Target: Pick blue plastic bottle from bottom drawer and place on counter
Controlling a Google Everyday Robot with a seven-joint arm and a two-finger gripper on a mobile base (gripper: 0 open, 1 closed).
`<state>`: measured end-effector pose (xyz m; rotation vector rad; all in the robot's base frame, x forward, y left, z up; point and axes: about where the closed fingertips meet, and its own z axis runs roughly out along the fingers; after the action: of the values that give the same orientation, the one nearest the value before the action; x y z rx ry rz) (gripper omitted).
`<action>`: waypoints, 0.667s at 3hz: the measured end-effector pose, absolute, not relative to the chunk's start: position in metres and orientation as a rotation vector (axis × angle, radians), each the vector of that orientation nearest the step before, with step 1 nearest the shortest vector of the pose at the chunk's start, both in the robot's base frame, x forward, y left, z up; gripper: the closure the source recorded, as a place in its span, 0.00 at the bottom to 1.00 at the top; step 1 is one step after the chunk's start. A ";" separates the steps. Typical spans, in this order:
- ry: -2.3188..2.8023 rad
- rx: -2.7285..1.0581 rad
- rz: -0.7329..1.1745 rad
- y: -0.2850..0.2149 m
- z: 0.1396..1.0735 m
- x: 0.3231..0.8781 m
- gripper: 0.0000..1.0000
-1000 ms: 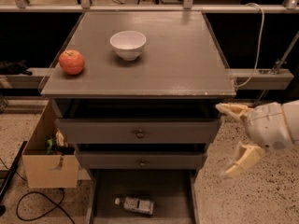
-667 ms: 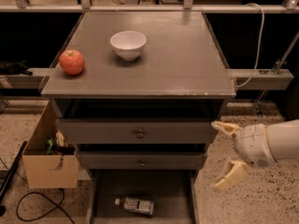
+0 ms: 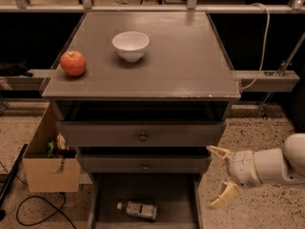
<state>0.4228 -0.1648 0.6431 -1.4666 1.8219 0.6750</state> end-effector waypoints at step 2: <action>1.838 -1.449 0.731 -0.149 0.611 0.425 0.00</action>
Offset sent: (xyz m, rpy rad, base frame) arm 0.0054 0.0364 -0.0798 0.0579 0.1035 -0.0019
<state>0.4246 -0.1491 0.6111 -1.4493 1.8381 0.7310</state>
